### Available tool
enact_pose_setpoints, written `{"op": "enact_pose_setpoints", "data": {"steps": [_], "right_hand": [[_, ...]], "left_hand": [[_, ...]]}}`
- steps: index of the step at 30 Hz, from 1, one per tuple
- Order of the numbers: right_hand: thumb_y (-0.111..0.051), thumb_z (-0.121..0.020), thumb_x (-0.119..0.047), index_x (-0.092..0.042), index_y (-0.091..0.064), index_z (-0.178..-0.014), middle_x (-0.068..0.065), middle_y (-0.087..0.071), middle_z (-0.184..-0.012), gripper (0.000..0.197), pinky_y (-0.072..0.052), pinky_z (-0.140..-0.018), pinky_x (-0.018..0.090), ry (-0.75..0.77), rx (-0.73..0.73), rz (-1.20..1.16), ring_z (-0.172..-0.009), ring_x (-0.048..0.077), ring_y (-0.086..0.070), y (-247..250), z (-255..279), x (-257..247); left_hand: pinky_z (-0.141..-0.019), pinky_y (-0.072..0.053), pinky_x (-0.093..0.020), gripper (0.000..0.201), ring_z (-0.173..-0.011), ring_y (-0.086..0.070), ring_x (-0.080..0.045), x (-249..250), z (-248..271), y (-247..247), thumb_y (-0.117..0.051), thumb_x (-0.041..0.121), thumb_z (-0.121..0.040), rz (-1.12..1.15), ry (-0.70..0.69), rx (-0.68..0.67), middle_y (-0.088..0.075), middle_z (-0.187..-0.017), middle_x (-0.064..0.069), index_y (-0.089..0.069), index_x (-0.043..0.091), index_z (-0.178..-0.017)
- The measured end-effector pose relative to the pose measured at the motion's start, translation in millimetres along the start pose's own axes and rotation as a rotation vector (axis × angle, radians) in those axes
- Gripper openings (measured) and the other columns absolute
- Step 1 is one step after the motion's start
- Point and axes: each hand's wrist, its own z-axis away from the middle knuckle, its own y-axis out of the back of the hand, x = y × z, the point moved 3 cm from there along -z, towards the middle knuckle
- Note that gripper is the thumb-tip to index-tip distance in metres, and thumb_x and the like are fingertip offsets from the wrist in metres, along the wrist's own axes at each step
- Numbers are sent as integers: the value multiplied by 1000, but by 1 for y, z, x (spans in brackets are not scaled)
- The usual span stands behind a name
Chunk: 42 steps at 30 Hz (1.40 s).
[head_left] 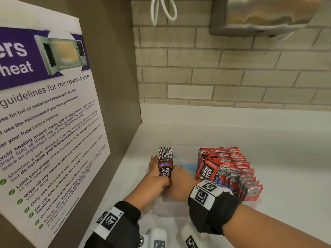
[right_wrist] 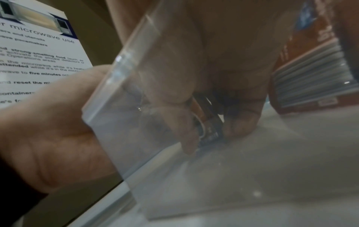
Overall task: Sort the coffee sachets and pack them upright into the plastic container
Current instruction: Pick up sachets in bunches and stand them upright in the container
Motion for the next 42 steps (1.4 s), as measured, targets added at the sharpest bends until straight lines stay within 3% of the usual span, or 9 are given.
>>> {"op": "enact_pose_setpoints", "data": {"steps": [5, 14, 19, 22, 24, 26, 29, 35, 42], "right_hand": [[-66, -79, -26, -5, -41, -125, 14, -48, -119, 57, -47, -90, 32, -5, -9, 46, -109, 26, -53, 0, 0, -2], [-61, -83, -20, -1, -48, -119, 16, -55, -116, 43, -47, -83, 30, 50, -68, 27, -105, 27, -57, 16, 9, -5], [-65, -81, -18, 0, -47, -120, 15, -56, -116, 46, -49, -85, 32, 55, -113, 66, -105, 27, -58, 20, 15, -8], [-68, -79, -17, 0, -48, -117, 9, -58, -106, 46, -46, -73, 28, 22, -139, 50, -95, 22, -58, 28, 21, -7], [-66, -82, -17, -2, -46, -117, 3, -50, -95, 43, -41, -68, 24, 26, -129, 39, -90, 19, -53, 38, 29, -7], [-65, -85, -18, -5, -44, -121, 3, -52, -97, 44, -41, -68, 21, 50, -107, 9, -99, 21, -56, 51, 39, -8], [-62, -86, -20, -12, -44, -127, 2, -54, -113, 46, -39, -77, 22, 75, -15, -50, -103, 17, -52, 77, 54, -4], [-59, -85, -11, -17, -60, -104, 3, -56, -104, 20, -38, -72, 24, 30, 329, -29, -94, 18, -55, 128, 70, 34], [-57, -86, -12, -15, -63, -107, 6, -50, -109, 22, -44, -81, 28, -97, 309, 116, -100, 22, -54, 127, 71, 60]], "left_hand": [[-65, -46, -24, 95, -88, -58, -19, -1, 2, -2, -46, -11, -74, 67, 16, 10, -58, -110, -14, -11, 35, -150], [-75, -50, -28, 87, -98, -60, -22, 9, 10, -3, -40, -18, -77, 59, -9, -6, -60, -115, -15, -26, 36, -144], [-81, -49, -30, 97, -103, -59, -20, 9, 13, -3, -45, -14, -79, 58, 34, 18, -57, -120, -6, -5, 38, -150], [-78, -46, -14, 94, -96, -54, 9, 17, 23, 3, -45, -10, -83, 111, 15, 62, -45, -126, 19, 0, 38, -150], [-83, -37, -5, 85, -101, -44, 23, 29, 31, 8, -42, -10, -86, 132, -90, 168, -32, -138, 20, -7, 34, -150], [-100, -28, -16, 77, -129, -33, 9, 44, 39, 15, -39, -15, -85, 159, -245, 286, -32, -148, 15, -27, 33, -145], [-95, -41, -22, 64, -114, -55, -1, 65, 48, 20, -39, -20, -83, 164, -434, 414, -59, -120, 15, -52, 34, -113], [-72, -44, -11, 43, -92, -58, -8, 76, 36, -21, -49, -8, -83, -240, -331, 142, -58, -102, 10, -52, 34, -97], [-91, -47, -27, 44, -105, -52, -12, 61, 17, -57, -57, 18, -92, -617, -123, -131, -49, -125, 0, -37, 17, -131]]}}
